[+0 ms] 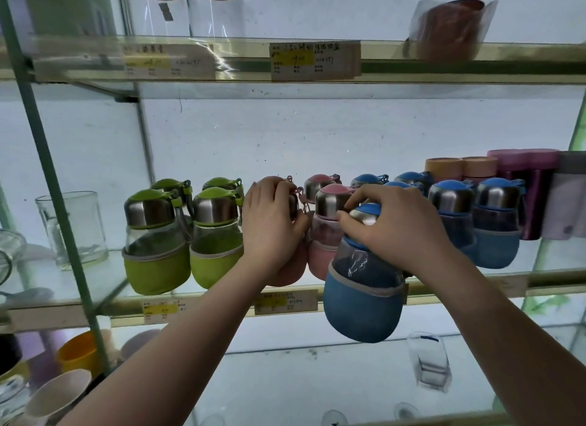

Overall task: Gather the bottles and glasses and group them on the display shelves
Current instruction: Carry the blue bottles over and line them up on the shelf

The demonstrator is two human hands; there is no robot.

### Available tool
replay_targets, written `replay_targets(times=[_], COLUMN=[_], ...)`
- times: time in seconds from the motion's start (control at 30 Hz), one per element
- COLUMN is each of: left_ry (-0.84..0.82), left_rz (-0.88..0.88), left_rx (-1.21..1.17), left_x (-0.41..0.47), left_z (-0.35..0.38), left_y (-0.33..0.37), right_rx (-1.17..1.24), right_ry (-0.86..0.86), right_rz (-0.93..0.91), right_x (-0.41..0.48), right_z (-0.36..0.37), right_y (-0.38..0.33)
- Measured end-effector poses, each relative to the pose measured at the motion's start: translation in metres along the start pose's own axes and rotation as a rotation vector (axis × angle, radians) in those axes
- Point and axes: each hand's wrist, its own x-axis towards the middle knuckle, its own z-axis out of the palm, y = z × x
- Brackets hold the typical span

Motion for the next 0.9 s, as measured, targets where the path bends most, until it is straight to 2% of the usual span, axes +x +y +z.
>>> replay_targets(times=[0.17,0.27,0.47,0.57,0.9], left_ry=[0.001,-0.002,0.037,0.048,-0.074], left_rz=[0.076,0.123,0.207,0.192,0.131], left_rx=[-0.050,-0.145,-0.191,-0.185,-0.237], left_x=[0.003,0.004,0.009,0.012,0.018], left_z=[-0.013,-0.020,-0.011,0.002,0.056], left_y=[0.007,0.025,0.064,0.092,0.198], right_rx=[-0.017,-0.025,-0.031,-0.044,-0.017], right_ry=[0.025,0.038,0.056,0.052,0.074], right_rz=[0.026,0.038,0.010,-0.011,-0.017], right_x=[-0.007,-0.008,-0.007,-0.006,-0.002], right_z=[0.000,-0.004,-0.020,-0.035,-0.091], right_y=[0.003,0.009,0.038,0.066,0.177])
